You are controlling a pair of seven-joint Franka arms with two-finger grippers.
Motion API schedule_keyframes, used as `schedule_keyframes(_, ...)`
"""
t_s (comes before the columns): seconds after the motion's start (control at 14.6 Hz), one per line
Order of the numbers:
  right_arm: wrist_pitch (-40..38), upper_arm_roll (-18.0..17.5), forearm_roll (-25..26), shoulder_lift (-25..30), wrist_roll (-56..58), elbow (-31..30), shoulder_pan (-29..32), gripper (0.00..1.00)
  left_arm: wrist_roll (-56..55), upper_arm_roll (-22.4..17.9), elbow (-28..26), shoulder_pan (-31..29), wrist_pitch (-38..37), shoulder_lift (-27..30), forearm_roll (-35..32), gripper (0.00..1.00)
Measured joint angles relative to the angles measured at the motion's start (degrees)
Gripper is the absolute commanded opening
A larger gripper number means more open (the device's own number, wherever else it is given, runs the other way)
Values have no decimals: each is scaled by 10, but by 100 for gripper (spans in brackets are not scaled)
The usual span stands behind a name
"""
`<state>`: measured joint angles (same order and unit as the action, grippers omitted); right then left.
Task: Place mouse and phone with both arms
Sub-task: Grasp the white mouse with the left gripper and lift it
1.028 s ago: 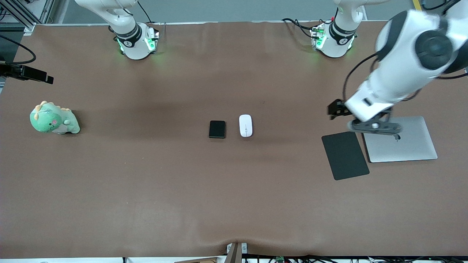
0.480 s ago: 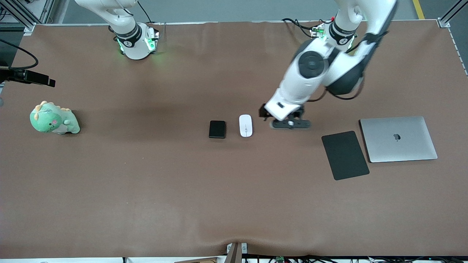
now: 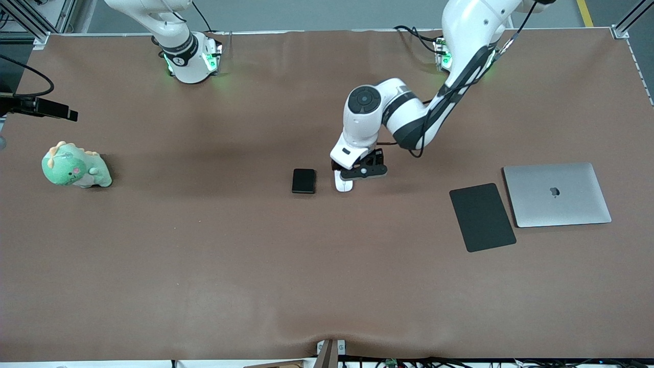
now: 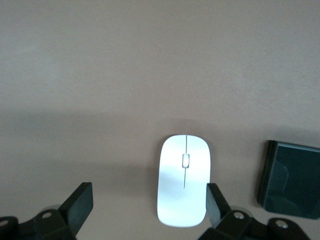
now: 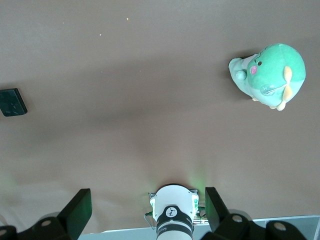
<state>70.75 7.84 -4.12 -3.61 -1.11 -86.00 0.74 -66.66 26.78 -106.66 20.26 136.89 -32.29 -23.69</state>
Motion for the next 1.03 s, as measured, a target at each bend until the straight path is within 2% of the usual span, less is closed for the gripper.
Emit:
schedule_keyframes(0.27,-1,0,0,-1,5,0,0,100,-21,0,7,14,32,-30,-5,100)
schedule_keyframes(0.55,-1,0,0,-1,6,0,0,100,-23,-1,8,19,34,-40,-6,93)
schedule_keyframes(0.75,-1,0,0,-1,6,0,0,100,-24,-2,19,19,43,-64,-34,90)
schedule_keyframes(1.03,-1,0,0,-3,6,0,0,100,-24,-2,33,19,46,-85,-41,78)
